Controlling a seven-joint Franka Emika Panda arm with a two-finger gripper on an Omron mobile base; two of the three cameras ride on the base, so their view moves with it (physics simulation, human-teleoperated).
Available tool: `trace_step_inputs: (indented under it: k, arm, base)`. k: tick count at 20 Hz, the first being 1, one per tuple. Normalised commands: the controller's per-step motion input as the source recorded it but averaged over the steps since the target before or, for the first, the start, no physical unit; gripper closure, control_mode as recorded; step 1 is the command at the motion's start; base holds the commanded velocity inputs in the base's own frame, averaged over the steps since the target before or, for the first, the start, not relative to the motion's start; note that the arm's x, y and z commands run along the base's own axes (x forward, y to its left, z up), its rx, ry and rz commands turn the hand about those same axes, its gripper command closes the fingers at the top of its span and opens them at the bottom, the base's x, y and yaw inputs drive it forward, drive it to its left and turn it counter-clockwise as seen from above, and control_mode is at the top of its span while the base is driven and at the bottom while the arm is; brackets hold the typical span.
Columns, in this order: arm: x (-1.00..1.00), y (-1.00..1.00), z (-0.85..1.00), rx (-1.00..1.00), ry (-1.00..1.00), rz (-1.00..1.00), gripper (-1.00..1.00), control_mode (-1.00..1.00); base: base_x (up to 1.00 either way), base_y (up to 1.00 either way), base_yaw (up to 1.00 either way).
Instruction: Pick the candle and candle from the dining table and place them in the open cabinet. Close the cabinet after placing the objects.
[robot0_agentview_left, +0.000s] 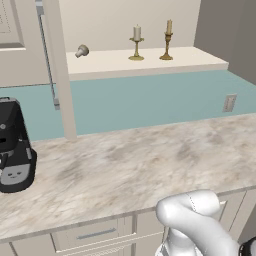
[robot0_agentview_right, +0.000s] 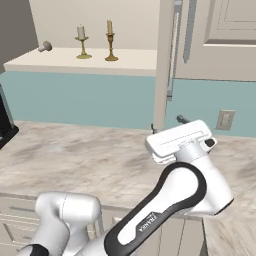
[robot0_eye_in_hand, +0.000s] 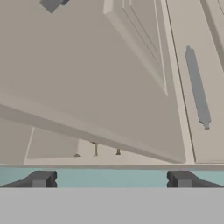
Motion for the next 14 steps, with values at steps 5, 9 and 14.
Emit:
trace_step_inputs:
  k: [5,9,14]
  arm:
    - [0.0,-0.24,0.05,-0.01,-0.13,0.01,-1.0,-1.0]
    - [0.02,-0.16,0.16,-0.01,-0.13,0.04,-1.0,-1.0]
    - [0.0,-0.1,0.19,-0.03,-0.1,0.03,-1.0,-1.0]
  base:
    - [0.0,0.0,0.0]
    - [0.0,0.0,0.0]
    - [0.0,0.0,0.0]
